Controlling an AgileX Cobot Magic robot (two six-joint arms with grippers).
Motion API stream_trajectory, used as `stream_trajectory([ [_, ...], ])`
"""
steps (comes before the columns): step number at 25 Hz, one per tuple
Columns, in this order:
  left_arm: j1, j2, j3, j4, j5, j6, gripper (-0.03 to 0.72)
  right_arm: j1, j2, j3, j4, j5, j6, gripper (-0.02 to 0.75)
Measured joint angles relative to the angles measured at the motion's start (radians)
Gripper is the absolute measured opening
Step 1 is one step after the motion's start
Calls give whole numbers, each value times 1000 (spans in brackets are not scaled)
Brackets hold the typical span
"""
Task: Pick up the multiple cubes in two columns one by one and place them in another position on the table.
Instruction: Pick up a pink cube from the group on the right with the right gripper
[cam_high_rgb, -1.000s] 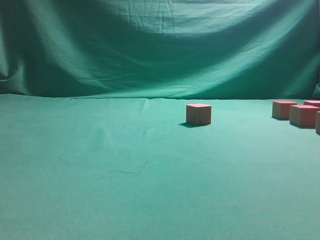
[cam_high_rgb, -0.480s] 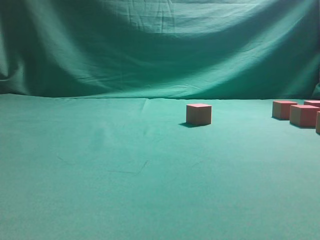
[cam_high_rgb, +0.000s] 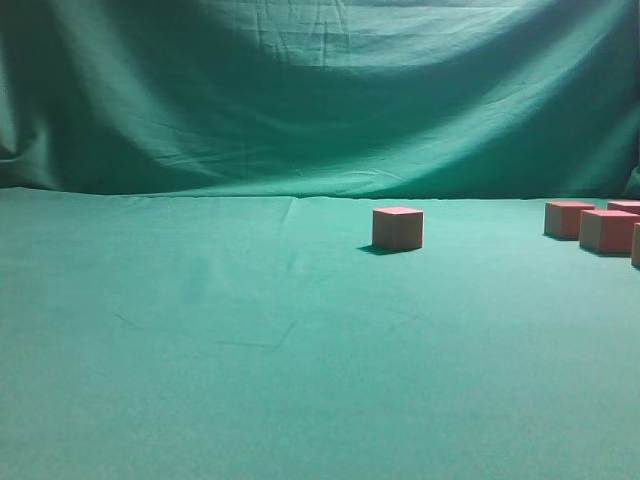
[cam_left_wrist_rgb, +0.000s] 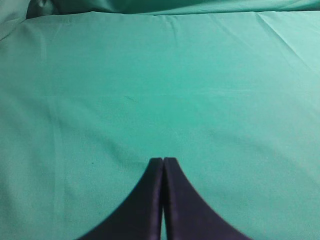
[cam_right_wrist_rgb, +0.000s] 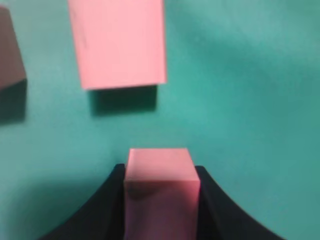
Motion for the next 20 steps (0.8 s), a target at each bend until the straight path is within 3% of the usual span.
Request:
stream_trajectory([
  [6,0,0,0,0,0,0,0,0,-108,-189,174,230,-162,263],
  [12,0,0,0,0,0,0,0,13,-165,-422,448,274,-436,263],
  [16,0,0,0,0,0,0,0,117,-89,-588,464,291,-495,263],
  [20,0,0,0,0,0,0,0,273,64,-757,392,315,-512,263],
])
